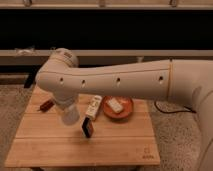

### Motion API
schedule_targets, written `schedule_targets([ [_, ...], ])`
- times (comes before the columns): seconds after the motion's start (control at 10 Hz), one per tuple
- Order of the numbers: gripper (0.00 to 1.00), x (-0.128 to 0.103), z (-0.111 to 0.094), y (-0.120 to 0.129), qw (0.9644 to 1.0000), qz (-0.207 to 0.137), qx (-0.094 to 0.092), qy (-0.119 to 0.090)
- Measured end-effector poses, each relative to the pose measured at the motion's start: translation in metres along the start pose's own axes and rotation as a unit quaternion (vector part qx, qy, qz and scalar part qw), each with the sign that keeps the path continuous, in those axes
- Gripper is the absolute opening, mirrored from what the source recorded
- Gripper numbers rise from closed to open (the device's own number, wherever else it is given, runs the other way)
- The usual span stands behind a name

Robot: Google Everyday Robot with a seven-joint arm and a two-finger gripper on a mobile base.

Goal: Place the ceramic cup over the eraser

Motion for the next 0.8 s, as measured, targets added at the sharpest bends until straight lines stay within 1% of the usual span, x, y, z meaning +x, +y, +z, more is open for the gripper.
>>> schedule_targets([
  [0.2, 0.0, -0.017, -0.002, 0.017, 0.9996, 0.022, -0.014, -0.007],
  [0.4, 0.0, -0.03, 0.001, 0.027, 0.999, 0.035, -0.021, -0.019],
  [0.5, 0.0, -0.039, 0.005, 0.031, 0.9984, 0.041, -0.024, -0.03],
  [0.8, 0.0, -0.051, 0.013, 0.034, 0.9975, 0.048, -0.023, -0.046],
])
